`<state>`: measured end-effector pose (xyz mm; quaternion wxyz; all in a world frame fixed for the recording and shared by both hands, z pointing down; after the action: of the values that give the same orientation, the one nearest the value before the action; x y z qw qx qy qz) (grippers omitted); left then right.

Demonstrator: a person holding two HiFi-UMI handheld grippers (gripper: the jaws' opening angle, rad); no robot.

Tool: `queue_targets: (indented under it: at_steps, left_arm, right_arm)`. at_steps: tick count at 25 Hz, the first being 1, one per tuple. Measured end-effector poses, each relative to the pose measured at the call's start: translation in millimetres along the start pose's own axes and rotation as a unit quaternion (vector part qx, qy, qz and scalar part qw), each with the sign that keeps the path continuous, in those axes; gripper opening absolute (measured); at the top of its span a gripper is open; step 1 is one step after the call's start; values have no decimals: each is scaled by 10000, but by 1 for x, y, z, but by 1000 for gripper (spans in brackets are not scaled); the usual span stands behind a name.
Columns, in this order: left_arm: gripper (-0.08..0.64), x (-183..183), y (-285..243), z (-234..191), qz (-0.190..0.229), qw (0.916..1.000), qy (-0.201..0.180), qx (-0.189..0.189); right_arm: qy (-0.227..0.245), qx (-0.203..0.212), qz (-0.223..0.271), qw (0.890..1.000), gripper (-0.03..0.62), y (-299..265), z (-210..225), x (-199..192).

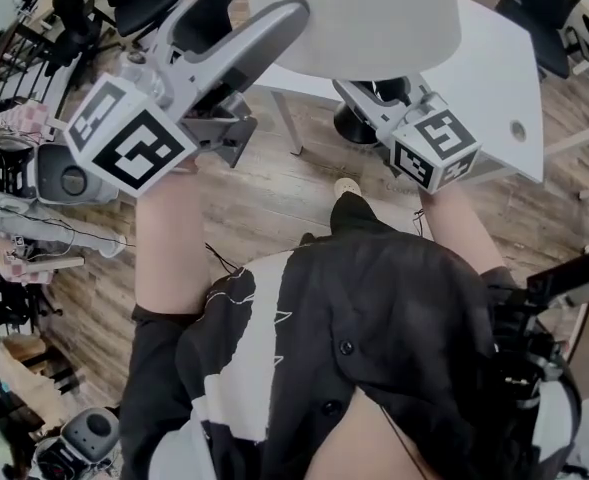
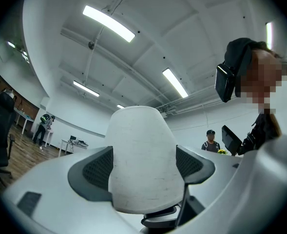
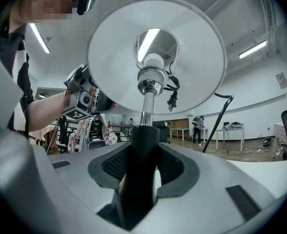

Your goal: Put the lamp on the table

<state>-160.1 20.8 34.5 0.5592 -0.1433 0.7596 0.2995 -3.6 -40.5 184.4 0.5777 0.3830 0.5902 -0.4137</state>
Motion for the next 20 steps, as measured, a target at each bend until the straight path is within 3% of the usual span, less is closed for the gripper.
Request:
queue_targets:
  at_steps: [9, 15, 20]
  left_arm:
    - [413, -8, -8, -18, 67, 9998, -115, 175]
    - [413, -49, -27, -6, 30, 9992, -315, 238]
    - [413, -42, -46, -67, -20, 9986, -342, 403]
  right_arm:
    - [35, 186, 46, 9998, 166, -20, 19, -8]
    - [31, 299, 226, 9993, 166, -4, 45, -43]
    - [-3, 487, 158, 9987, 166, -62, 78, -37]
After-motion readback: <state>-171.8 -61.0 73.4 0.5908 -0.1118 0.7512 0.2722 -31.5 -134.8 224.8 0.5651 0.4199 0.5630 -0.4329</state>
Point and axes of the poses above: the fingertips, and each gripper's own axes: y backward along the fingers, z to its right, x out of its top, the point moved 6 cm from there along y, backward along the fingers, and after that the axes turned 4 degrees about z, right-handed, at the moved point
